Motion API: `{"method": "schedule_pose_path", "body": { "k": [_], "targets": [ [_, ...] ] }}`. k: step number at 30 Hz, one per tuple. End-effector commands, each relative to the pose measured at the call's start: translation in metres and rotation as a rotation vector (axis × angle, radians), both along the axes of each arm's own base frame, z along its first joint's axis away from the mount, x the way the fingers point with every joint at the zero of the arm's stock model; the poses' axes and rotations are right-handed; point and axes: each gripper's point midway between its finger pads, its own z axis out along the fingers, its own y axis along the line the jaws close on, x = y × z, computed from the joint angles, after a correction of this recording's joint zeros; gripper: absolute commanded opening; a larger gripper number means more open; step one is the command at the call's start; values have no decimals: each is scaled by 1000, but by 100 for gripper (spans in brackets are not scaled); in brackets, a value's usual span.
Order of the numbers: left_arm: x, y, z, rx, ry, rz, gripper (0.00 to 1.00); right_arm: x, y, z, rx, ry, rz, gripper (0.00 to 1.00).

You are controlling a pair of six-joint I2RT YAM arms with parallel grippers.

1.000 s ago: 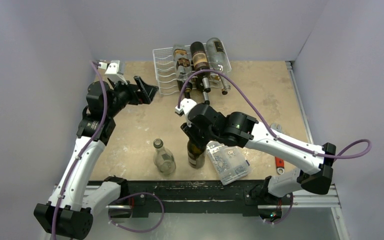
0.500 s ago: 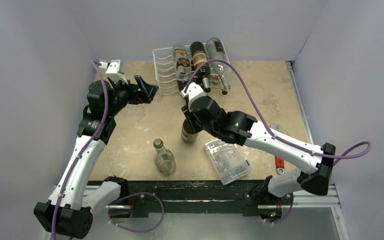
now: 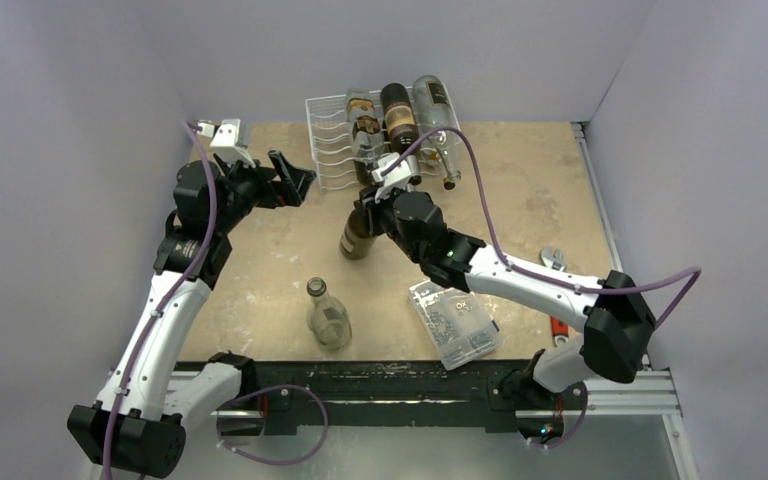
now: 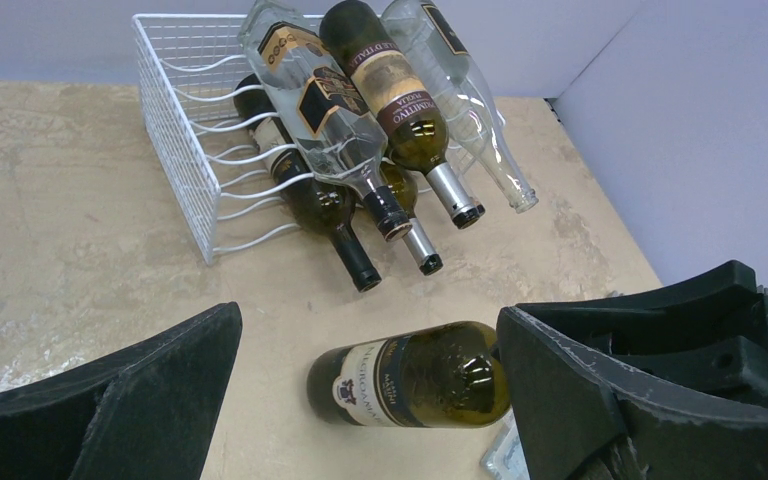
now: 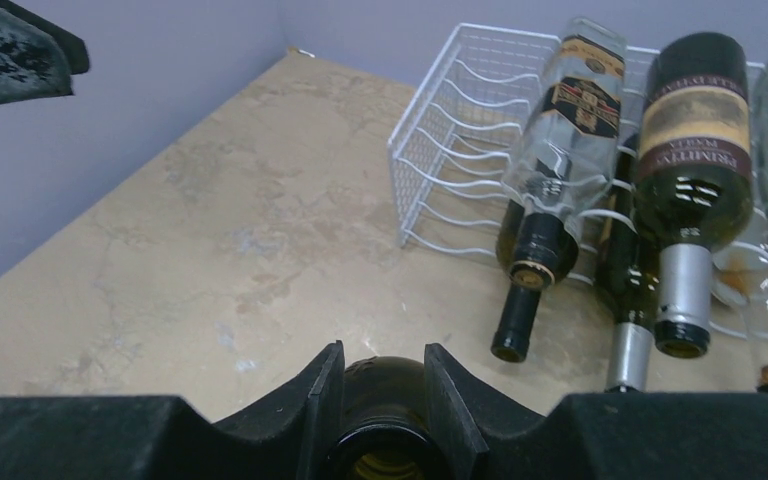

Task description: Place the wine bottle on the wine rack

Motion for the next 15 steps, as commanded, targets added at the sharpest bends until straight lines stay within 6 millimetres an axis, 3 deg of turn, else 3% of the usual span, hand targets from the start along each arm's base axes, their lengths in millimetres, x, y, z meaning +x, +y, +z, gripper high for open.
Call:
{"method": "schedule_pose_path", "body": {
  "k": [1,7,15],
  "targets": [
    [-3,2,30,-10,-78,-2,100,0,15,20,89,-89,50,0],
    [-2,1,30,-31,-72,-12,100,-19,5,-43,-45,40,103,0],
    [-1,0,30,-45,-66,-24,100,-52,-26,-97,-204,252,123,0]
  ]
}}
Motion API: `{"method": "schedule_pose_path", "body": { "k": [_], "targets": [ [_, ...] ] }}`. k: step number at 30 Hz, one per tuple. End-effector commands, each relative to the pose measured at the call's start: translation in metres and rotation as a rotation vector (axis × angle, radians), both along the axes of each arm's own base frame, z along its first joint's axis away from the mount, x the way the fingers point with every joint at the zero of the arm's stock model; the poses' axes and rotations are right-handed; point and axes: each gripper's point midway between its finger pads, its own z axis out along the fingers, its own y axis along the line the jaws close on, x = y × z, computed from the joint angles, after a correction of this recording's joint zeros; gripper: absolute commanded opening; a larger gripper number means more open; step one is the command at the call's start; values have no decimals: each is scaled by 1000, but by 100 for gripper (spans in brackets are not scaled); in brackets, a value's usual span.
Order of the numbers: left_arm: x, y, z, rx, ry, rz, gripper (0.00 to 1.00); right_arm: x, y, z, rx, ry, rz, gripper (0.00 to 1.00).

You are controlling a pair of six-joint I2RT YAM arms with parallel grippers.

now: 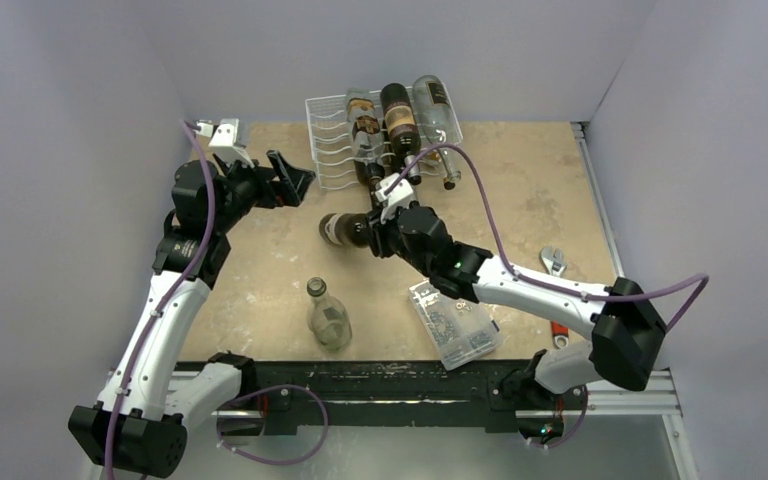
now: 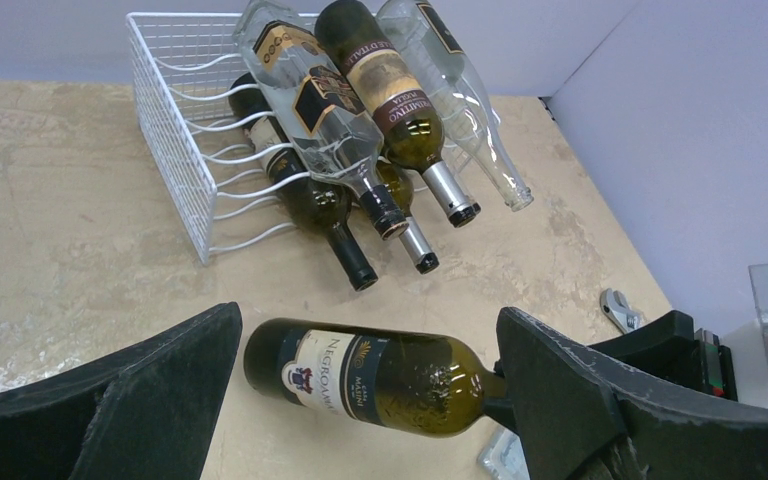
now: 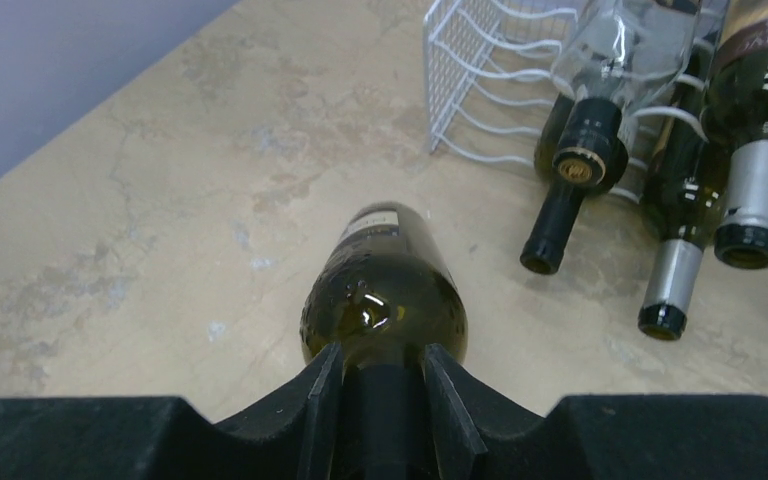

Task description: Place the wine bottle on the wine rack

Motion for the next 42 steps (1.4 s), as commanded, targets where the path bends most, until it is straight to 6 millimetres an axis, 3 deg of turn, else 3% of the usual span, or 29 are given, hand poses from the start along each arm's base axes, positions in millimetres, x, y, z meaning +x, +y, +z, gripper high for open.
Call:
{"method": "schedule_pose_path", "body": {
  "k": [1,7,18,24,25,27,33,38,42],
  "targets": [
    [-1,-2,29,-44,-66,-15,100,-32,-23,-60,-171,172,54,0],
    [2,-1,24,-43,-55,-11,100,-37,-10,-97,-268,250,136,0],
    [3,-1,23,-38,-51,-10,100,-28,22,-130,-255,270,191,0],
    [4,-2,23,-39,-49,-14,100,-30,15,-148,-326,323,178,0],
    [4,-2,23,-40,-48,-15,100,-31,12,-151,-337,330,176,3],
    [4,-3,23,-44,-46,-20,100,-33,6,-158,-372,341,171,22],
    [6,-3,21,-47,-38,-19,100,-38,1,-177,-412,352,186,50],
    [7,-3,20,-46,-34,-18,100,-31,4,-179,-417,340,174,60],
    [7,-3,19,-47,-31,-21,100,-26,10,-175,-408,333,167,61]
  ]
}}
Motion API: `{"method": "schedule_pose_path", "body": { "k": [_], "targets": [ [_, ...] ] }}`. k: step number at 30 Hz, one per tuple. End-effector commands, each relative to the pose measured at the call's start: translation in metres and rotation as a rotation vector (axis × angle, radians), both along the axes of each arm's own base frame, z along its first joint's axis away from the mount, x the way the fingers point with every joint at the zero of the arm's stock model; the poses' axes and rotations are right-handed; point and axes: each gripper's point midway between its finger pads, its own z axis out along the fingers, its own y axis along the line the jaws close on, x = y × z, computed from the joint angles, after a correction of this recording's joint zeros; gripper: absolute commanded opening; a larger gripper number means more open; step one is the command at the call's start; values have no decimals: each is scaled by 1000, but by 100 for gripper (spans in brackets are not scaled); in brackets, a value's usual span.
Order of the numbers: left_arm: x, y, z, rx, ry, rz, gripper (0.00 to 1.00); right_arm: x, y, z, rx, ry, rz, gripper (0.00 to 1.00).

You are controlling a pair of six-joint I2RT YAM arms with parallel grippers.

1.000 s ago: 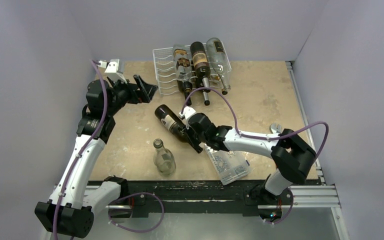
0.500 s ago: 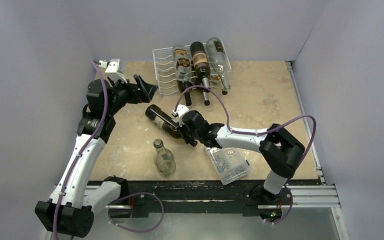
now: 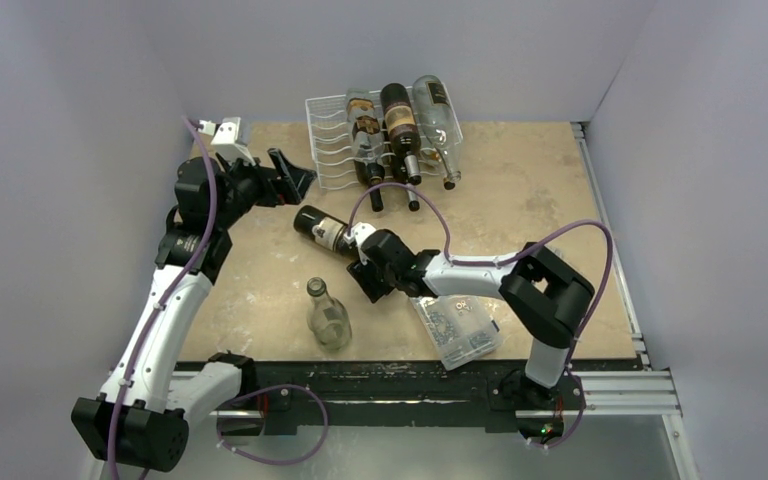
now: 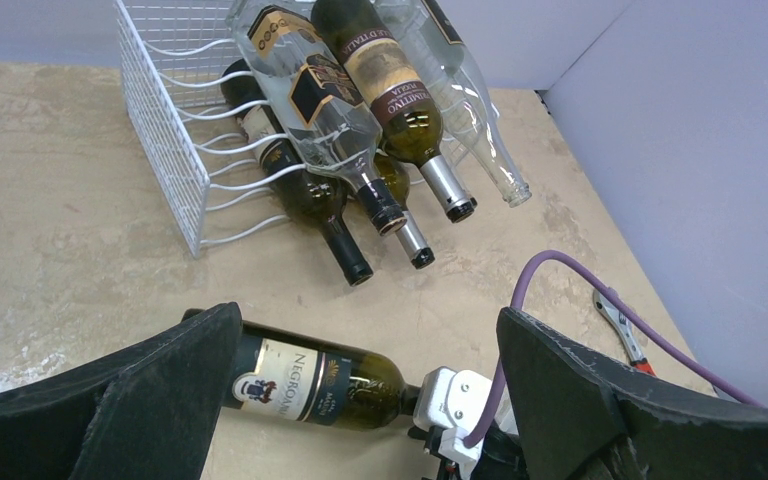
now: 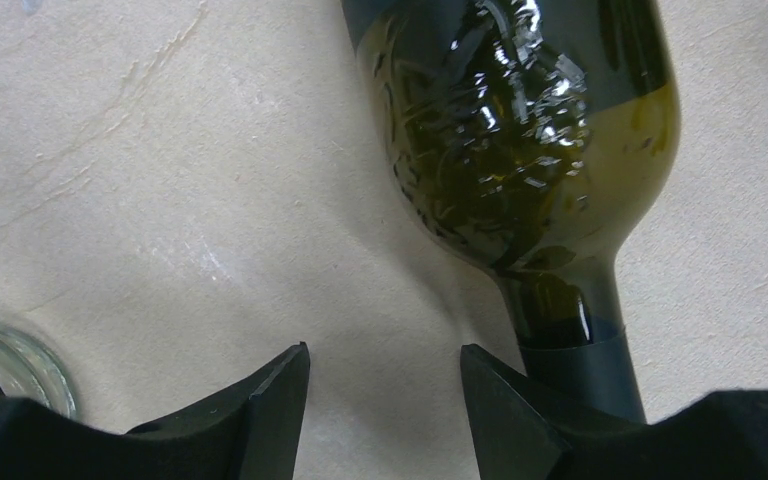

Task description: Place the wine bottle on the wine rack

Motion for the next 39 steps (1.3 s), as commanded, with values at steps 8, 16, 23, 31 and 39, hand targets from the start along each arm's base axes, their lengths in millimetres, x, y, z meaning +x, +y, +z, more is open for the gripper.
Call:
{"method": "schedule_pose_path", "body": {
  "k": [8,16,23,31,39],
  "targets": [
    [2,-4,25,-35,-53,-21,100,16,7,75,99,-116,-37,70],
    [2,-3,25,-35,-56,-22,100,42,-8,108,112,-220,-53,98],
    [2,-3,25,-36,-59,-23,100,91,-39,76,139,-138,-111,99],
    [3,-5,26,-47,-54,-36,100,104,-38,31,44,-132,-71,99],
    [2,-4,29,-60,-57,-37,100,85,-24,22,22,-90,-46,84]
  ]
}}
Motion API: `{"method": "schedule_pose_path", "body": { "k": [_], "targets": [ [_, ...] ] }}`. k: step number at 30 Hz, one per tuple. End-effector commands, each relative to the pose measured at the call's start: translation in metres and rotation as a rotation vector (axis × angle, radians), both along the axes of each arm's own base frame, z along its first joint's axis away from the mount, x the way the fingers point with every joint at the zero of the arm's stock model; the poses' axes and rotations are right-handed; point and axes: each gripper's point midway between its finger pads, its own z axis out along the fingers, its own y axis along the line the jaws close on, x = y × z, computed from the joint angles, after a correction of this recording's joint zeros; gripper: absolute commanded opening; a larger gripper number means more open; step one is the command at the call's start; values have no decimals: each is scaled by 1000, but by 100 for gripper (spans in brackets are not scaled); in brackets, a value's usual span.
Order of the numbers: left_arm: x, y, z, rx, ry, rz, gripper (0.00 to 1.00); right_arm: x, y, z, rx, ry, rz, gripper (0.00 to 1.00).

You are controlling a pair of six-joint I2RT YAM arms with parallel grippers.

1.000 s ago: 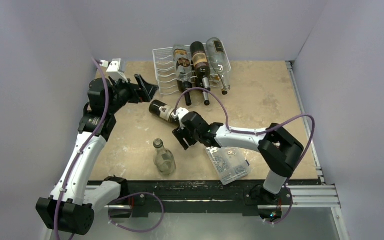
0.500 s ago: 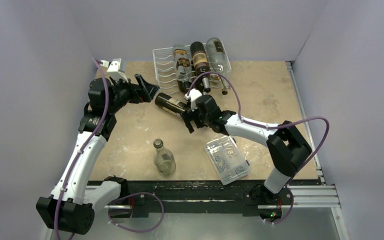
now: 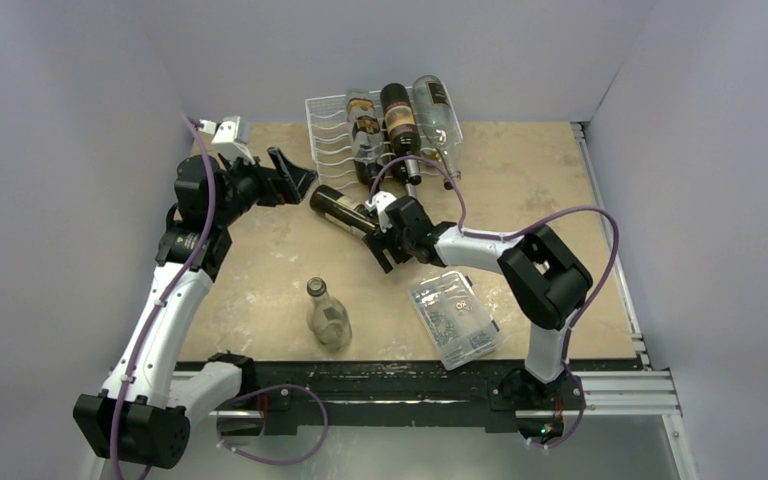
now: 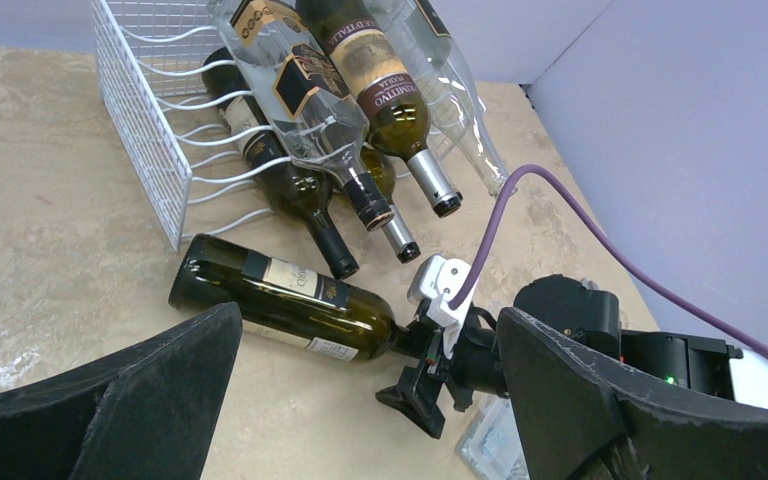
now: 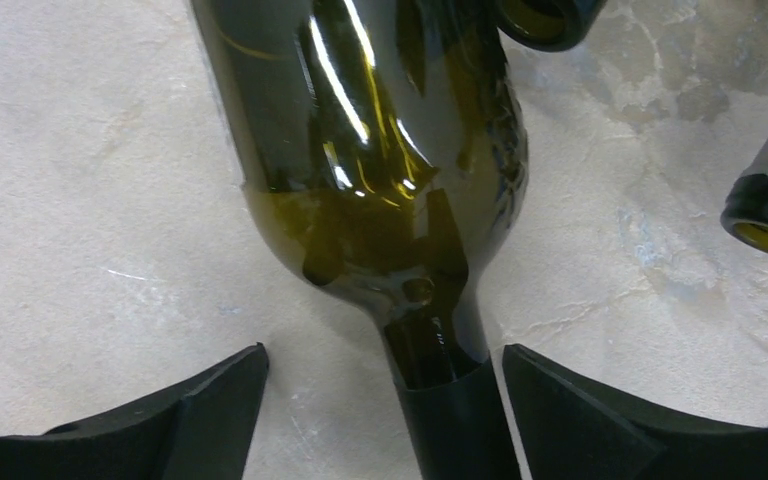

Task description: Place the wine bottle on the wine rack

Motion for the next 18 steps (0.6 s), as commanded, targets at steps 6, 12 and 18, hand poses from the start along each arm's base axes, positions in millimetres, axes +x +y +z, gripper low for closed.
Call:
{"method": "schedule_pose_path", "body": {
  "k": [6,12,18],
  "targets": [
    [2,0,31,-38,-74,-10,100,-13,26,9,35,-49,-38,62],
    [2,-3,31,-47,-76,-24,100,-11,36,6,52,-71,-33,59],
    [4,-2,28,-42,-70,-19,100,-1,48,-4,41,-58,-40,64]
  ]
}}
